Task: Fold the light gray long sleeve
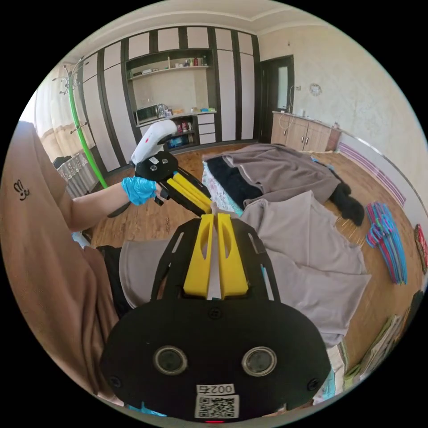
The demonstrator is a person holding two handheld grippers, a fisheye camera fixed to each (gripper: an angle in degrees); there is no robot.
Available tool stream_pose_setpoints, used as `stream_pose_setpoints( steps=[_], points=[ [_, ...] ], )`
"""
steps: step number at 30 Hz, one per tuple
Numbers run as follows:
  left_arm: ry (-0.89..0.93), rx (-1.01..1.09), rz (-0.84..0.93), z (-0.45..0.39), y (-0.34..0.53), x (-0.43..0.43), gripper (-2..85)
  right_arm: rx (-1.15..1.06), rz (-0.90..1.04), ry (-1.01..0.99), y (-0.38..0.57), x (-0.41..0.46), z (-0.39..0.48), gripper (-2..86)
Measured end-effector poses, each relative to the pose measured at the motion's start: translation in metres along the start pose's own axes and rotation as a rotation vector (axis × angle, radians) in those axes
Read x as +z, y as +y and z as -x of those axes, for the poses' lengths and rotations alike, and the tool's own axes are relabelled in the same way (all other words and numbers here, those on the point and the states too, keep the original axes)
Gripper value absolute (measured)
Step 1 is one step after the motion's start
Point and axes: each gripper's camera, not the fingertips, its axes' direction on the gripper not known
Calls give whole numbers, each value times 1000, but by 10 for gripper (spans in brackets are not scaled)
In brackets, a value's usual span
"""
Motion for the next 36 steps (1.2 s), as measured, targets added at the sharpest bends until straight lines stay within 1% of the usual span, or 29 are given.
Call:
stream_pose_setpoints(
  steps=[1, 4, 7, 11, 15, 17, 18, 20, 22, 25, 28, 29, 31, 32, 33, 34, 36],
  points=[
    [-55, 3, -44, -4, -3, -19, -7, -6, -19, 3, -4, -8, 0, -2],
    [-126, 33, -115, -14, -6, -59, -8, -38, -79, -6, -20, -42, 5, -2],
    [-160, 62, -115, -24, -2, -77, -9, -44, -83, -38, -26, -52, 12, -1],
    [-125, 41, -13, -28, 9, -64, -9, -26, 24, -98, -17, -21, 13, 6],
    [-73, -40, 95, -31, 27, -34, -10, -25, 179, -173, -3, 24, 12, 30],
    [-48, -92, 137, -28, 33, -26, -12, -31, 215, -222, -3, 31, 10, 50],
    [-52, -120, 157, -28, 35, -25, -13, -41, 225, -249, -6, 29, 7, 60],
    [-69, -151, 179, -27, 37, -29, -9, -62, 223, -241, -11, 17, 2, 68],
    [-94, -172, 189, -27, 36, -41, -6, -73, 231, -201, -14, 3, -8, 74],
    [-91, -149, 188, -33, 34, -57, 0, -35, 260, -129, -10, -32, -36, 80],
    [-29, -86, 181, -46, 35, -71, 18, 57, 318, -36, 12, -74, -65, 90],
    [-9, -69, 180, -49, 35, -74, 23, 117, 343, 11, 24, -91, -76, 104],
    [97, 5, 182, -64, 38, -82, 44, 253, 358, 88, 47, -116, -92, 137],
    [122, 21, 182, -67, 39, -84, 49, 366, 358, 131, 64, -131, -101, 164],
    [166, 50, 182, -75, 41, -87, 56, 471, 368, 146, 81, -145, -108, 171],
    [196, 70, 185, -82, 42, -89, 60, 522, 374, 146, 89, -150, -110, 174],
    [231, 92, 195, -92, 45, -91, 63, 704, 375, 102, 120, -164, -113, 170]
  ],
)
